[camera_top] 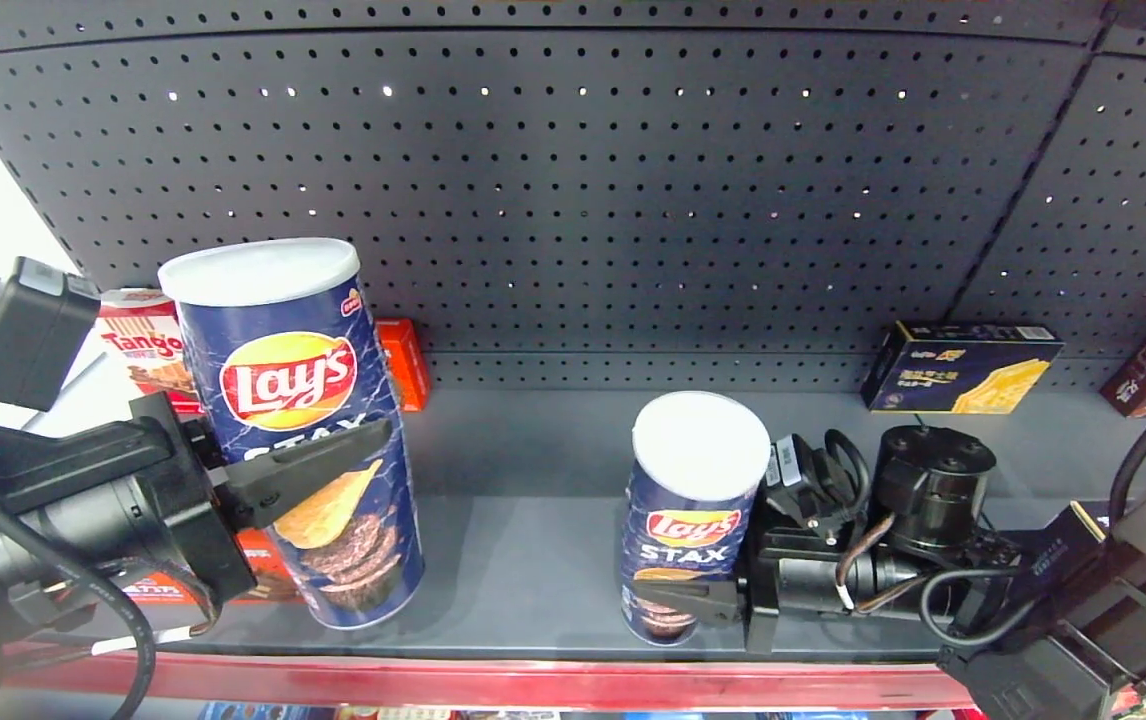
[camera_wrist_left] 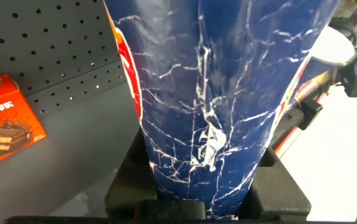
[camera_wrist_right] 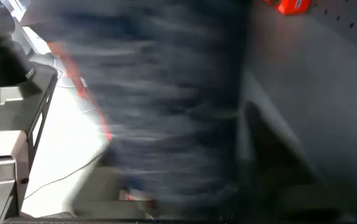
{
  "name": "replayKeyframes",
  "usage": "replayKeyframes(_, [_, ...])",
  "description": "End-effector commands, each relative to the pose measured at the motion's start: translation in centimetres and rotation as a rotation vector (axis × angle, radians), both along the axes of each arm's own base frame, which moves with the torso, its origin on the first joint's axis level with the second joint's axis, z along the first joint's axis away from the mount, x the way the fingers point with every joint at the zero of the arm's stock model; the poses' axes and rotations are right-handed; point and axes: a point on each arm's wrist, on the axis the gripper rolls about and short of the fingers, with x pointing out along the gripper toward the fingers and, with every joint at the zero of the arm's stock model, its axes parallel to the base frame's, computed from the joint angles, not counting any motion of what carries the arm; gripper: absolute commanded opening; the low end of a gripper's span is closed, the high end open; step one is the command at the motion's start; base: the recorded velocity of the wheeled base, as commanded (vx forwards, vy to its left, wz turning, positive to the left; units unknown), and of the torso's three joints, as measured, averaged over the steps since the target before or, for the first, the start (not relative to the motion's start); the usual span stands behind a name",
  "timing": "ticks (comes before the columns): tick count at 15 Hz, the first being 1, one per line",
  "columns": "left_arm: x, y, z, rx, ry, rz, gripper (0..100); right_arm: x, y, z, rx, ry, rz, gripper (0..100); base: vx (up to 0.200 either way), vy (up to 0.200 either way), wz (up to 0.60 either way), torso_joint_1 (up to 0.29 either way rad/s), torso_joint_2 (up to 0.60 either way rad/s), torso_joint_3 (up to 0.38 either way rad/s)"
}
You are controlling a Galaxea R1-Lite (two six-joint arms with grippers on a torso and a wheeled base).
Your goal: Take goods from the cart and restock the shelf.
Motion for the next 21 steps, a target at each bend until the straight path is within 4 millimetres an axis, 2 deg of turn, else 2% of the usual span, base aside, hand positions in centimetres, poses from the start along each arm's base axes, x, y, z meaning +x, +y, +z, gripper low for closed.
replayKeyframes(1, [0.0,0.0,0.0,0.000,0.001,0.000,0,0.1,0.1,-0.5,-0.008,0.013,-0.001,100,0.000,0.000,0.00,0.000,0.00,0.000])
replayKeyframes(5, [0.0,0.0,0.0,0.000,0.001,0.000,0,0.0,-0.6,0.3,0.002,-0.003,-0.013,100,0.000,0.000,0.00,0.000,0.00,0.000])
replayKeyframes(8, [0.0,0.0,-0.1,0.001,0.002,-0.002,0,-1.1,-2.2,1.7,0.017,-0.027,-0.039,100,0.000,0.000,0.00,0.000,0.00,0.000])
replayKeyframes(14, [-0.7,0.2,-0.3,0.000,0.004,-0.002,0,-5.2,-7.3,5.0,0.057,-0.093,-0.136,100,0.000,0.000,0.00,0.000,0.00,0.000])
replayKeyframes(15, [-0.7,0.2,-0.2,-0.001,-0.002,-0.002,0,-7.1,-8.8,5.7,0.078,-0.098,-0.167,100,0.000,0.000,0.00,0.000,0.00,0.000])
replayKeyframes(17, [-0.6,0.2,0.3,-0.006,-0.018,-0.002,0,-9.4,-11.4,7.1,0.127,-0.126,-0.251,100,0.000,0.000,0.00,0.000,0.00,0.000])
replayKeyframes(19, [-0.6,0.2,0.7,-0.012,-0.034,0.000,0,-10.8,-13.7,8.7,0.172,-0.162,-0.354,100,0.000,0.000,0.00,0.000,0.00,0.000])
replayKeyframes(21, [-0.6,0.2,1.0,-0.015,-0.044,0.002,0,-12.1,-15.5,9.5,0.188,-0.178,-0.460,100,0.000,0.000,0.00,0.000,0.00,0.000])
